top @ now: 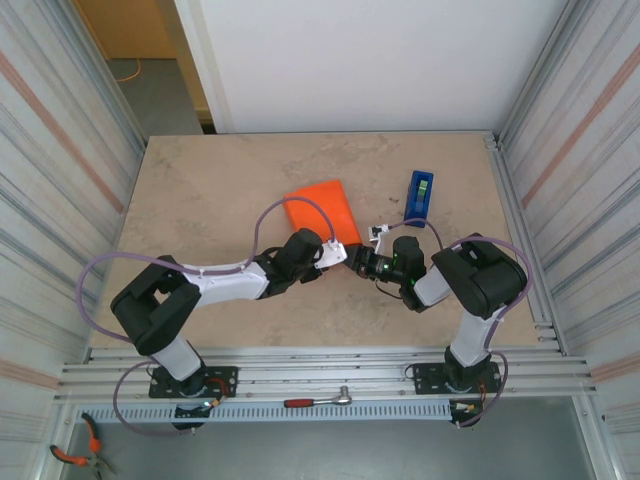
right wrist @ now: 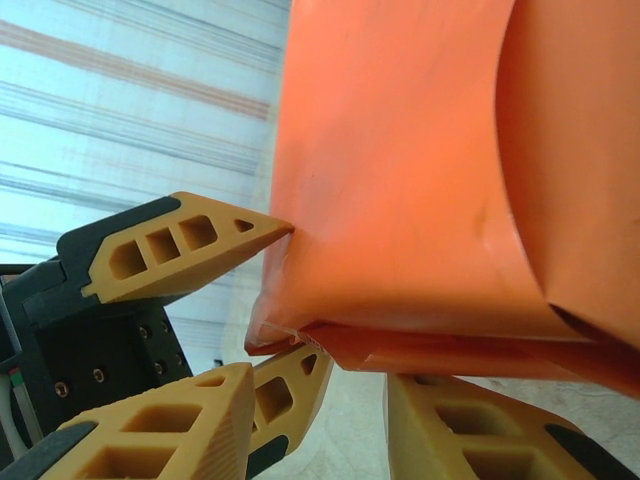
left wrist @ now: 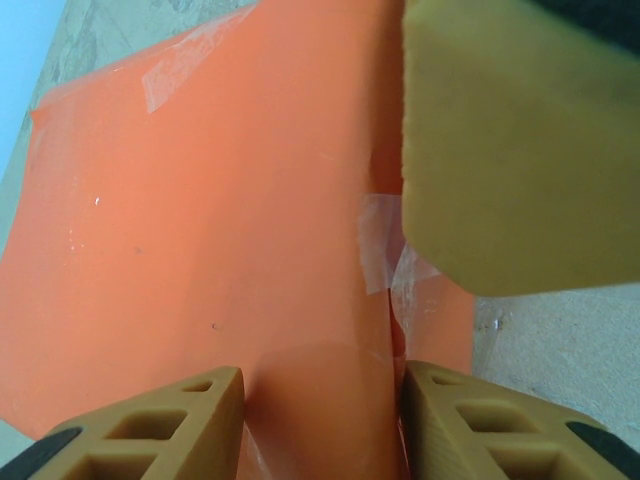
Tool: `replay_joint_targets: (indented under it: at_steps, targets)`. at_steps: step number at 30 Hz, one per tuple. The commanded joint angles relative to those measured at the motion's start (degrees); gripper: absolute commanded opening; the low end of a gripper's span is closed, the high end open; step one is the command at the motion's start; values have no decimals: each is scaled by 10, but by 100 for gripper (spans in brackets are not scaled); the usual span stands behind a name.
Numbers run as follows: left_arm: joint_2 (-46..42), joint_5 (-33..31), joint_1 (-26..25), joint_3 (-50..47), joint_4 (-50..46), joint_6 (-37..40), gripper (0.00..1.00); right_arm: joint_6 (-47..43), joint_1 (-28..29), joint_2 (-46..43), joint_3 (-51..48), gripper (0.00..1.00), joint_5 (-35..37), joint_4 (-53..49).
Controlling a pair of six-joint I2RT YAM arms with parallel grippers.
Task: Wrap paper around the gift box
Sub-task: Stick the wrapping paper to the gift box.
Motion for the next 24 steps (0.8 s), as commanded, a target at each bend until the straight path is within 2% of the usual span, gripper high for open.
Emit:
replay_joint_targets:
  at_steps: [1,24]
  targets:
    - [13,5,-8,-7,-16,5,44,11,-3,9,-7,39,3,15]
    - [17,5,-8,-4,-19,5,42,12,-3,6,-8,42,4,15]
